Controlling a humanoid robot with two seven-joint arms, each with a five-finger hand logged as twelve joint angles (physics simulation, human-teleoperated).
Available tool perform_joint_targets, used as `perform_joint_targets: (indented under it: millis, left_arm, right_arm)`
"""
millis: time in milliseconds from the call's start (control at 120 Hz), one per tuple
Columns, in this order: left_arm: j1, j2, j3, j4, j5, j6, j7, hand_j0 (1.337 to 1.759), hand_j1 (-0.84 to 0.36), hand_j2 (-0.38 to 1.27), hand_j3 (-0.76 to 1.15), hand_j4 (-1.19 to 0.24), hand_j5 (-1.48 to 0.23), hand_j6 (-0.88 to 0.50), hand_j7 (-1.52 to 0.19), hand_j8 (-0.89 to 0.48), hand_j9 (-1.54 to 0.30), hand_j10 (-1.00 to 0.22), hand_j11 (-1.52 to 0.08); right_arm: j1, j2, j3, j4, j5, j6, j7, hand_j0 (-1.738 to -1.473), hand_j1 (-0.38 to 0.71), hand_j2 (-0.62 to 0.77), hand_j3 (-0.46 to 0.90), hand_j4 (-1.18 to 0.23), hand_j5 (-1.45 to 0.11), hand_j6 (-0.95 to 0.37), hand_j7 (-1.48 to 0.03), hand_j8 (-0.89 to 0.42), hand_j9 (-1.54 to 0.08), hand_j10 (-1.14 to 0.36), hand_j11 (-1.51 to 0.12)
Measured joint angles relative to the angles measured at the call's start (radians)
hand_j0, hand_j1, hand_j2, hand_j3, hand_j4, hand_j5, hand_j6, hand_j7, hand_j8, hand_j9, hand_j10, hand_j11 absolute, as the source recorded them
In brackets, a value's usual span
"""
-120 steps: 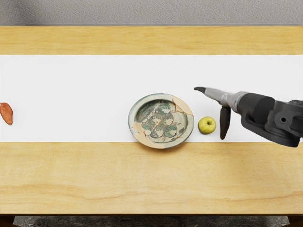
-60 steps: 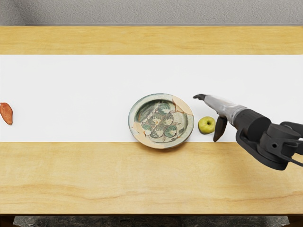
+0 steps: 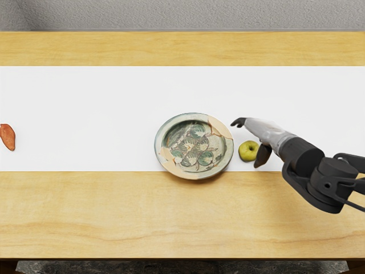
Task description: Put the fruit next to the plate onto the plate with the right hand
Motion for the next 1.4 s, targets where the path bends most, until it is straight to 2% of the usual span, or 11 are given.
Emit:
perform_joint_targets:
  millis: [500,1400]
  left_arm:
    - [0.0,0.0,0.0,0.0,0.0,0.0,0.0,1.658,0.34,0.0,0.0,-0.01,-0.01,-0.01,-0.01,-0.01,-0.01,-0.01,-0.01]
    - [0.0,0.0,0.0,0.0,0.0,0.0,0.0,1.658,0.34,0.0,0.0,-0.01,-0.01,-0.01,-0.01,-0.01,-0.01,-0.01,-0.01]
  right_arm:
    - [0.0,-0.019,-0.004,-0.005,0.005,0.032,0.0,-1.658,-0.01,-0.05,0.0,-0.29,-0.37,-0.29,-0.37,-0.29,-0.37,-0.29,-0.37]
    - [-0.016,-0.015,-0.002,-0.007,0.007,0.035,0.0,-1.658,0.19,-0.09,0.0,-0.46,-0.59,-0.45,-0.59,-0.46,-0.59,-0.46,-0.59]
